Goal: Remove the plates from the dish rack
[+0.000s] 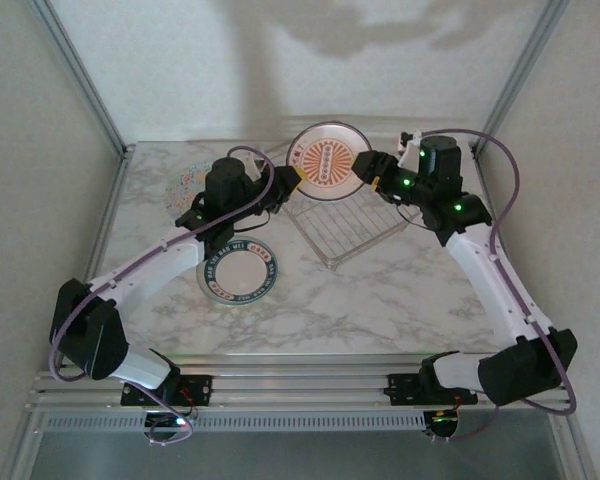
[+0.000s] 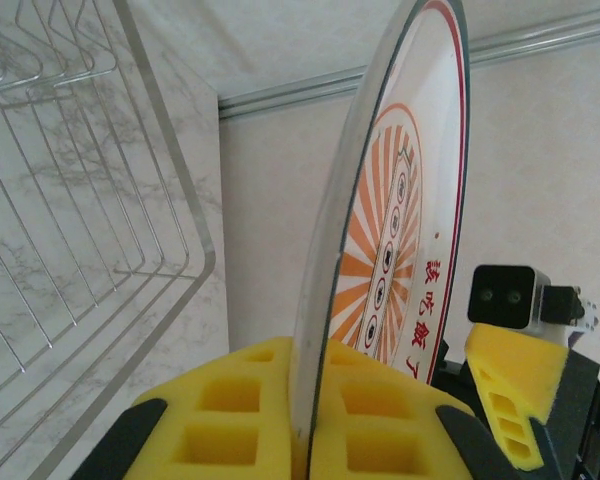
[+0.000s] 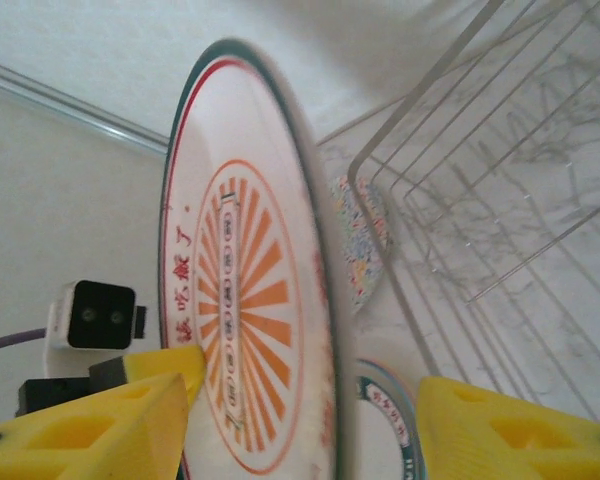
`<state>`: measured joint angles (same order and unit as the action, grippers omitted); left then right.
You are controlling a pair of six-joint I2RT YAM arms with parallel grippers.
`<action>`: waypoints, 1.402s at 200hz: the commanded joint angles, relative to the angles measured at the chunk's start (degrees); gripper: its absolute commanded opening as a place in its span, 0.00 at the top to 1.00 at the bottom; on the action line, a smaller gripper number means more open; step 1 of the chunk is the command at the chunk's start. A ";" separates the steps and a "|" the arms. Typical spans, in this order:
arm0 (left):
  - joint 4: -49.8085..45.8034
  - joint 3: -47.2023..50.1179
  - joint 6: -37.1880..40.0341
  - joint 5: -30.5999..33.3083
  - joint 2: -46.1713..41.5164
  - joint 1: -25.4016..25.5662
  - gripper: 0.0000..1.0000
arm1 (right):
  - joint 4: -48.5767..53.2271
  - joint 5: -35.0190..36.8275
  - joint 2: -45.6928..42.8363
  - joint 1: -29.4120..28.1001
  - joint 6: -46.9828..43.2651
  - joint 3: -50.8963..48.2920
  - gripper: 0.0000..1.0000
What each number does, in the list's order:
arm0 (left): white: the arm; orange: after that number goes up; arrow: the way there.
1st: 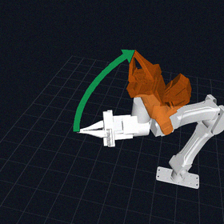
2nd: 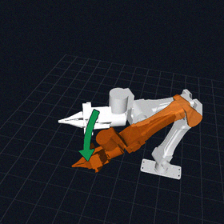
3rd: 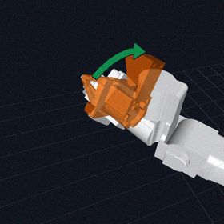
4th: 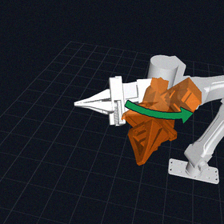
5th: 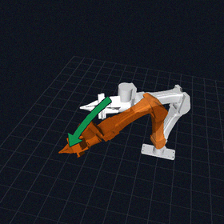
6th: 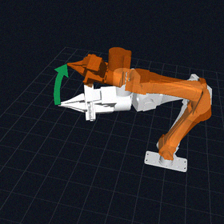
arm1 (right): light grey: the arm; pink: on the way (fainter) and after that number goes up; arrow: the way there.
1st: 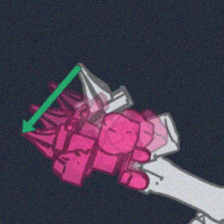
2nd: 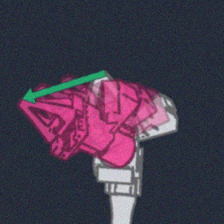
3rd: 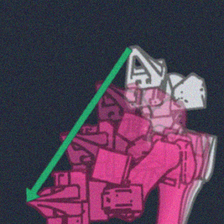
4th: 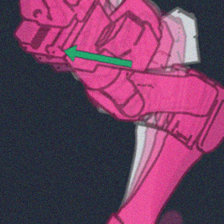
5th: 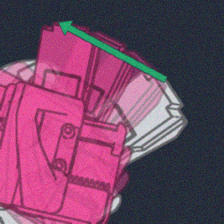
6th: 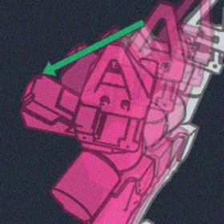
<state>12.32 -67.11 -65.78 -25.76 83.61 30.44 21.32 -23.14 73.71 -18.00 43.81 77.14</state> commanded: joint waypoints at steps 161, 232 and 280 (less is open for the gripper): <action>-31.08 37.88 1.38 12.64 -42.02 -12.18 1.00 | 7.77 -0.96 -17.68 -19.81 -43.38 -17.83 0.29; -27.54 43.75 -2.14 13.63 -40.20 -12.88 1.00 | 8.21 -6.19 -15.64 -20.86 -43.99 -16.16 0.29; -25.83 45.96 -3.37 13.27 -39.43 -13.05 1.00 | 8.39 -6.09 -14.96 -21.03 -43.54 -15.86 0.28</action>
<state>-17.08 -22.26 -67.57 -13.41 44.03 18.11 29.50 -27.77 58.11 -38.46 0.64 59.53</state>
